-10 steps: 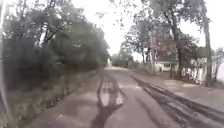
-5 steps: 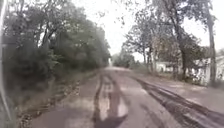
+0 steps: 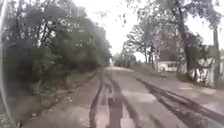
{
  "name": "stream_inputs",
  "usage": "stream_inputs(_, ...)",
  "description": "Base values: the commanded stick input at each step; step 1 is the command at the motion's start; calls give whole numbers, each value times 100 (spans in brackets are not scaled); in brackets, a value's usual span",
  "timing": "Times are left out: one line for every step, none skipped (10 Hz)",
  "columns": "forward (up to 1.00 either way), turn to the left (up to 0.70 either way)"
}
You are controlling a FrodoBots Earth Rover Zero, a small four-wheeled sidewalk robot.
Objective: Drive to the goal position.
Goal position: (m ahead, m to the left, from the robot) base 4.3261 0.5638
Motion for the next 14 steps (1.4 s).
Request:
stream_inputs(70,0)
stream_inputs(70,0)
stream_inputs(70,0)
stream_inputs(70,0)
stream_inputs(70,0)
stream_inputs(70,0)
stream_inputs(70,0)
stream_inputs(70,0)
stream_inputs(70,0)
stream_inputs(70,0)
stream_inputs(70,0)
stream_inputs(70,0)
stream_inputs(70,0)
stream_inputs(70,0)
